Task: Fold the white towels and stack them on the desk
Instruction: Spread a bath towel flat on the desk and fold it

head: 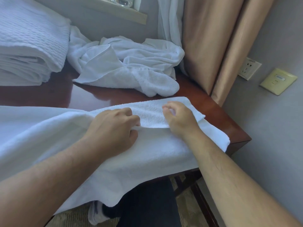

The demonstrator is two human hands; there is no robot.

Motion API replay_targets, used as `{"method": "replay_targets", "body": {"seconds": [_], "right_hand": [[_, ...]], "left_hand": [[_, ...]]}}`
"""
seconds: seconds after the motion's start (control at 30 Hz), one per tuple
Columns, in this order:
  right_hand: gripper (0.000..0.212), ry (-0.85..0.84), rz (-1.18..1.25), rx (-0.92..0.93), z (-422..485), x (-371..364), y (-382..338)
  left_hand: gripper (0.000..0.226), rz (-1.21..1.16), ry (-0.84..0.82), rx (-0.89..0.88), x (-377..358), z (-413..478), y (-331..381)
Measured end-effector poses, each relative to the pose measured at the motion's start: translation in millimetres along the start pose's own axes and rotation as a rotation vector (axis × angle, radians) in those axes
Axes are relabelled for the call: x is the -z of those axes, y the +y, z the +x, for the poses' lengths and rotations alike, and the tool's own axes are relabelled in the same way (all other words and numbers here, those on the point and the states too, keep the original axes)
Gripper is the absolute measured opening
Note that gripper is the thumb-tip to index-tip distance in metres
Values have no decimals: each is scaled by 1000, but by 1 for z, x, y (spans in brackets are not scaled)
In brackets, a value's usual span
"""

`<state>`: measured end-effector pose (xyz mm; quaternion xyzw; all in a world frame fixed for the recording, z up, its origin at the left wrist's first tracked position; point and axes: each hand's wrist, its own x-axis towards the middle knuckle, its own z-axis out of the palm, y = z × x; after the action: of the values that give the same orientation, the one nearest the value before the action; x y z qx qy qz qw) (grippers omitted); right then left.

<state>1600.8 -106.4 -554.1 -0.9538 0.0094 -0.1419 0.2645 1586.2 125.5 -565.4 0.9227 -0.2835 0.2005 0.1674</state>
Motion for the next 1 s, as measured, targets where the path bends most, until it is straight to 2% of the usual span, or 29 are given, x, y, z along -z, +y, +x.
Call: {"method": "replay_targets", "body": {"seconds": [0.03,0.1,0.17,0.23,0.3,0.37,0.43,0.5,0.57,0.67,0.73,0.8,0.9,0.97,1.0], "right_hand": [[30,-122,0,3,-1,-7,-6],[42,-221,-105,11,-2,-14,-11],[44,-216,-206,23,-1,-14,-17],[36,-205,-296,-19,1,-14,-31],[29,-154,-263,-14,-1,-24,-59],[29,-153,-59,104,-13,-42,-98],[41,-247,70,240,-30,-62,-136],[57,-301,-34,346,-43,-77,-164],[66,-321,-193,425,-46,-89,-177],[70,-323,-276,450,-40,-98,-185],[66,-271,-234,426,-33,-101,-188],[61,-176,-210,442,-33,-100,-192],[36,40,-55,720,-53,-104,-206],[26,-45,58,941,-70,-112,-215],[31,-173,53,969,-76,-117,-219]], "left_hand": [[21,4,-16,6,1,0,0],[27,60,-64,24,6,-3,-5],[29,164,-64,29,17,-15,-20],[32,239,-12,49,35,-35,-43],[45,257,-1,102,58,-60,-71],[60,226,-93,221,83,-86,-100],[75,163,-216,409,106,-110,-125],[90,150,-283,508,122,-131,-145],[97,159,-319,510,129,-144,-159],[106,161,-392,527,136,-145,-178],[101,160,-392,543,140,-136,-191],[77,166,-376,517,140,-126,-196],[44,258,-295,425,133,-114,-195],[42,281,-201,422,130,-111,-193],[42,300,-150,414,129,-110,-194]]}}
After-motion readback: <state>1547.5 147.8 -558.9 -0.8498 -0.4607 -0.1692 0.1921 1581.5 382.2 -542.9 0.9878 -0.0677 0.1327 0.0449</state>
